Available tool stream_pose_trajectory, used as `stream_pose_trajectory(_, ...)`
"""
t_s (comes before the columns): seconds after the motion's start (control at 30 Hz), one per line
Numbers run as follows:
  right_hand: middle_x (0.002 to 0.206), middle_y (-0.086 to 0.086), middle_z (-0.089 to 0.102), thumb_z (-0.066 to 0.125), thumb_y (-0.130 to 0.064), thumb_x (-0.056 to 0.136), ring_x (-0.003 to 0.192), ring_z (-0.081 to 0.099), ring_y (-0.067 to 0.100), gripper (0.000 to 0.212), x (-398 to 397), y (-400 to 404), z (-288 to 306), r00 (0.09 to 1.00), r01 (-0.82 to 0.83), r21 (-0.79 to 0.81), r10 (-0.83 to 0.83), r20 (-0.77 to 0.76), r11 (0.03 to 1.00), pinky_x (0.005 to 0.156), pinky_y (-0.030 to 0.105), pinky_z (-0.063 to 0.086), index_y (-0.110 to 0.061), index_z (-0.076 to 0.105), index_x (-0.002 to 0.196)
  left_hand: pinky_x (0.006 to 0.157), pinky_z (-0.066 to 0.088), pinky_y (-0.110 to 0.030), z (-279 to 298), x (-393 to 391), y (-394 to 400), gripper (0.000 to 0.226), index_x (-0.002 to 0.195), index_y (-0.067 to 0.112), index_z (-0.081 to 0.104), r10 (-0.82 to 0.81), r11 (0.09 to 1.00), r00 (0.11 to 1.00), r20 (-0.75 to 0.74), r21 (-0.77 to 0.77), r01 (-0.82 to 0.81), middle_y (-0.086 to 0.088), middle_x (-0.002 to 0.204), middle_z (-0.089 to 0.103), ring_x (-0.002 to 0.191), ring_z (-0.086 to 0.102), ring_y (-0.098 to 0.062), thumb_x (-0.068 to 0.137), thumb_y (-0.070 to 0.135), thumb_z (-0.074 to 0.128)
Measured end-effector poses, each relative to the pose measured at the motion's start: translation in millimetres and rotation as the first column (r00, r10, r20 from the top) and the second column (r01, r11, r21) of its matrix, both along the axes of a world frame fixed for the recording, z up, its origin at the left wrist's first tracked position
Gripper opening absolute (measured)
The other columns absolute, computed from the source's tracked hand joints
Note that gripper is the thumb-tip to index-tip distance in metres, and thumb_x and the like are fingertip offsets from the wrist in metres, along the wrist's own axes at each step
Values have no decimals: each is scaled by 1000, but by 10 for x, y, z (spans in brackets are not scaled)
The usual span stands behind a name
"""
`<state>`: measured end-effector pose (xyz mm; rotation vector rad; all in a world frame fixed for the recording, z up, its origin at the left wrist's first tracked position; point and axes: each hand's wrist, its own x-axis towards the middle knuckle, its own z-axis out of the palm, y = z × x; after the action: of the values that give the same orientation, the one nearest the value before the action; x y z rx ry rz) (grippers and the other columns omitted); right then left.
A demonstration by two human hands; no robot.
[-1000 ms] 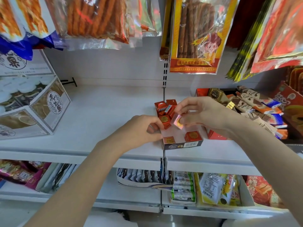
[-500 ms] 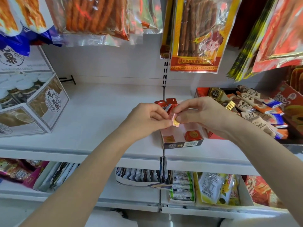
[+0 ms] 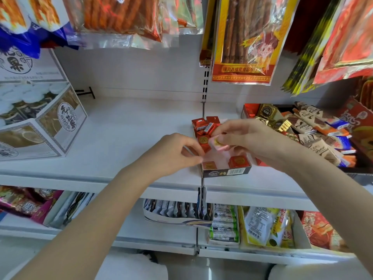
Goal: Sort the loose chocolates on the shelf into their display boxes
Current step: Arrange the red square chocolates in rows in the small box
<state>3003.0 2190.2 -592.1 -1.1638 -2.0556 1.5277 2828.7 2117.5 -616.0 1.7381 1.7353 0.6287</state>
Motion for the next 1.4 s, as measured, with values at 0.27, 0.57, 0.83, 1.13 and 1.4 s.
stream_pose_trajectory(0.27,68,14,60,63,-2,80,42,55,7,11,57,-18,38,988,94,-254,-121,-92,963,37,12,40,-5,54,74,71,44,-8,-45,2,4,11,86,24,66,-7,1000,1000,-9,20,7,10,92,66,86,61,-4,78,18,69)
stream_pose_trajectory(0.57,89,-1,70,68,-13,79,82,66,12,16,-52,3,-86,937,-161,301,49,346,940,84,33,54,-20,67,93,72,45,-13,-59,10,5,11,83,26,64,-20,1000,1000,-4,21,20,8,93,67,87,61,-5,77,21,70)
stream_pose_trajectory(0.83,82,-8,67,70,-11,77,78,63,0,15,-127,3,-133,919,-276,376,128,374,885,77,17,53,-18,68,90,78,47,-22,-73,-23,33,11,83,27,64,-27,1000,999,-45,14,28,8,94,67,88,62,-6,75,24,72)
stream_pose_trajectory(1.13,85,-14,63,69,-11,77,76,60,-1,20,-143,122,-67,968,-148,539,9,252,829,67,3,46,-21,66,95,81,46,-18,-51,-148,-6,14,90,27,65,-49,999,997,-63,-22,47,6,99,66,90,60,-5,78,23,70)
stream_pose_trajectory(1.4,86,1,65,67,-9,74,79,55,13,22,-360,108,-243,951,-251,700,35,308,669,79,27,46,-16,64,95,79,47,-19,-25,-105,-20,21,94,20,64,-31,998,1000,-8,-46,30,6,91,64,88,62,-10,76,28,71)
